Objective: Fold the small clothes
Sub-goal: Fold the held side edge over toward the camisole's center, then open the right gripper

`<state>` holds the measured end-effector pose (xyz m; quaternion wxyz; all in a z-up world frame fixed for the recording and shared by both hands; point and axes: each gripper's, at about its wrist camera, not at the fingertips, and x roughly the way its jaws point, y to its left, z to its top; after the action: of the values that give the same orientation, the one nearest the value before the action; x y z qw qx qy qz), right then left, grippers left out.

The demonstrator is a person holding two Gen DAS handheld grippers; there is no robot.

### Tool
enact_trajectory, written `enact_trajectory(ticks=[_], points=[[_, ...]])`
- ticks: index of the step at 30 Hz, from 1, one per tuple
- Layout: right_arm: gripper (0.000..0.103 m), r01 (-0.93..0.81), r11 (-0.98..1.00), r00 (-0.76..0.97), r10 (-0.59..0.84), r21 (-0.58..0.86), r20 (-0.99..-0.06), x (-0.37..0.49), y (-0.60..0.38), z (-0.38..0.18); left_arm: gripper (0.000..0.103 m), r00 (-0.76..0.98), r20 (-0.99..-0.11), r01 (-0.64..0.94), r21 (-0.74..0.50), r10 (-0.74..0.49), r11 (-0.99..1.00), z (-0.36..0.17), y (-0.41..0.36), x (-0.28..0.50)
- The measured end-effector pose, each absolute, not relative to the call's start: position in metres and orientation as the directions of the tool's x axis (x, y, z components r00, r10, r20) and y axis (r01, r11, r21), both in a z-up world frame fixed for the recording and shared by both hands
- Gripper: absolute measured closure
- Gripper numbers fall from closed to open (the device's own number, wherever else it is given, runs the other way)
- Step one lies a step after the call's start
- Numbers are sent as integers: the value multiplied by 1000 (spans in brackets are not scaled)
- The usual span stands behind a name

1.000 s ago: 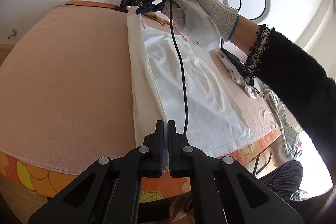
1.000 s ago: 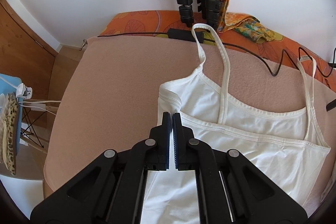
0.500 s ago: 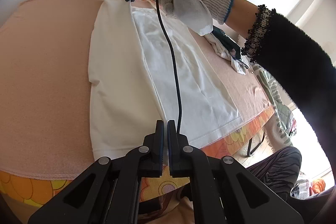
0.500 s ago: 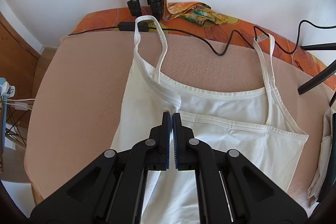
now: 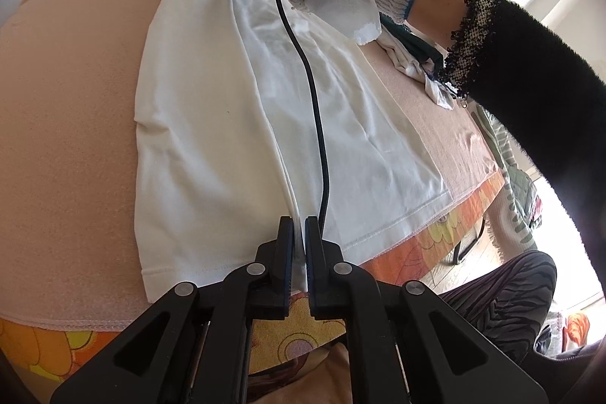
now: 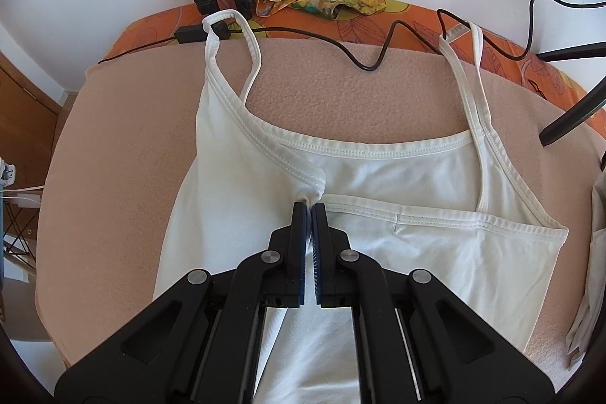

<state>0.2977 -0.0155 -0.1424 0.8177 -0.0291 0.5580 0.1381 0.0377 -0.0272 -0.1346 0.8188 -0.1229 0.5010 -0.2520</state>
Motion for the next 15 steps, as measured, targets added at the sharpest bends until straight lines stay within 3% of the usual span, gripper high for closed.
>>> enact_trajectory(ticks=[3, 5, 6, 15], points=[[92, -283, 948, 338, 240, 145, -910, 294, -24, -128, 90, 349, -752, 299, -476, -559, 827, -131, -29, 34], [63, -285, 944, 377, 272, 168, -885, 286, -36, -110, 89, 369, -740, 323, -464, -562, 825, -125, -28, 27], [57, -280, 943, 402, 284, 178, -871, 282, -44, -99, 89, 382, -733, 335, -458, -563, 824, -121, -28, 23], [56, -251, 926, 537, 376, 283, -755, 231, -148, -25, 89, 503, -689, 394, -356, -523, 847, -97, -44, -4]])
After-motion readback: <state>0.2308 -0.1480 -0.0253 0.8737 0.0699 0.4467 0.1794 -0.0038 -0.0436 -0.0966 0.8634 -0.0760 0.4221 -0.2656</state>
